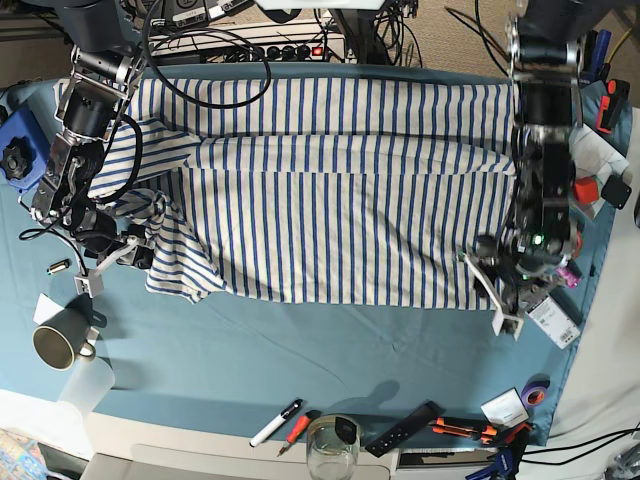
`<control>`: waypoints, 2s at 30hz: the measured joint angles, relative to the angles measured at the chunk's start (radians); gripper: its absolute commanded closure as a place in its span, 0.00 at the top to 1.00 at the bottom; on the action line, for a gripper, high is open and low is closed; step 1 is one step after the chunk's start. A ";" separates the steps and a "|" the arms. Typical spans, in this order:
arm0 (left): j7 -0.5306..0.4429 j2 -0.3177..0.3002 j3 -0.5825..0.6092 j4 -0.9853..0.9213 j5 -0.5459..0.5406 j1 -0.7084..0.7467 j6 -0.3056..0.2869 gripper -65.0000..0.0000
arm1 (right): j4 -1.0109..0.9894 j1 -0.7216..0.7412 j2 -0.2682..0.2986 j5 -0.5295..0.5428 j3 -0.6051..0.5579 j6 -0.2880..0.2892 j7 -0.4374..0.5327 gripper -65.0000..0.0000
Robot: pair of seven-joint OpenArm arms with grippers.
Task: Fold the T-shirt properly
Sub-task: 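Move the left gripper along the shirt side and grasp the hem edge, then lift the hem side with both grippers and fold it over toward the collar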
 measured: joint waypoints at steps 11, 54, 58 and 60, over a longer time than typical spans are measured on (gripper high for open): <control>-0.013 0.001 0.000 -0.279 0.068 -0.123 0.064 0.38 | 0.000 0.000 0.000 0.000 0.000 0.002 -0.003 0.44; 0.227 -0.017 -0.001 -0.037 -0.114 -0.097 0.000 0.00 | 0.256 0.063 -0.005 0.000 -0.002 -0.023 -0.179 0.00; 0.311 -0.047 -0.001 0.034 -0.176 -0.097 0.000 0.00 | 0.333 0.060 0.018 0.074 -0.003 -0.020 -0.242 0.00; 0.341 -0.066 0.000 0.075 -0.195 -0.097 0.000 0.00 | 0.351 0.060 0.048 0.103 -0.002 -0.020 -0.257 0.00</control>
